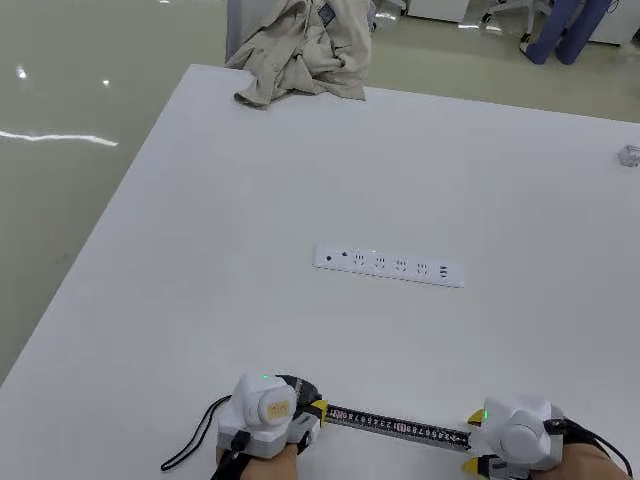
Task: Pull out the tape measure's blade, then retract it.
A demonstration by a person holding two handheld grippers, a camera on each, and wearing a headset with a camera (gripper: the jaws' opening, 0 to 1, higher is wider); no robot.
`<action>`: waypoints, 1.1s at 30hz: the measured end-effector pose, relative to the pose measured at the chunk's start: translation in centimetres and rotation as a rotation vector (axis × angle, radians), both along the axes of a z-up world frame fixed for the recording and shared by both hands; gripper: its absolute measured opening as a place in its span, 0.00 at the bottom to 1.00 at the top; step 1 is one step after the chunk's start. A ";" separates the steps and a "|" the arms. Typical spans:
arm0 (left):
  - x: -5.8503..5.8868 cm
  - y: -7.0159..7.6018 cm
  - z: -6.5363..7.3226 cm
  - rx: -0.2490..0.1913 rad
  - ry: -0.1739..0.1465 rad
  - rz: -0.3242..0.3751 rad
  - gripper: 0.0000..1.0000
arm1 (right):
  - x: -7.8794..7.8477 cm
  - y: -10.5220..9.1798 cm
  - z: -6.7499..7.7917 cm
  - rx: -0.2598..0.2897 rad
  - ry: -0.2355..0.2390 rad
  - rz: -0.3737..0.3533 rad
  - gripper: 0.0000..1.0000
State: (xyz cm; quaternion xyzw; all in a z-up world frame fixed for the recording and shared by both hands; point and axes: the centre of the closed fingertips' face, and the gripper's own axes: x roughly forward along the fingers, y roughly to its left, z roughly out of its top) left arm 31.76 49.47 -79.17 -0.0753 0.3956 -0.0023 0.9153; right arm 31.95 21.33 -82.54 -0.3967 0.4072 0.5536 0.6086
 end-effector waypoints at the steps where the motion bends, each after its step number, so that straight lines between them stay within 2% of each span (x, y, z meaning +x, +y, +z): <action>1: 0.0 0.0 -0.1 -0.002 0.000 0.000 0.72 | 0.0 0.1 0.0 0.000 0.006 0.001 0.38; 5: 0.1 -0.2 -0.1 -0.005 0.000 -0.002 0.70 | -0.2 0.4 0.0 0.010 0.026 0.017 0.35; 11: 0.1 -0.4 -0.2 -0.006 0.001 -0.005 0.69 | 0.0 0.4 0.0 0.006 0.047 0.046 0.25; 17: 0.2 -0.6 -0.3 -0.009 0.000 -0.009 0.67 | 0.0 0.3 -0.1 -0.003 0.066 0.060 0.24; 22: 0.2 -0.6 -0.3 -0.010 -0.002 -0.009 0.67 | 0.3 0.3 -0.1 -0.015 0.061 0.068 0.19; 33: 0.3 -0.9 -0.3 -0.011 -0.010 -0.017 0.63 | 0.3 0.4 -0.1 -0.025 0.043 0.062 0.16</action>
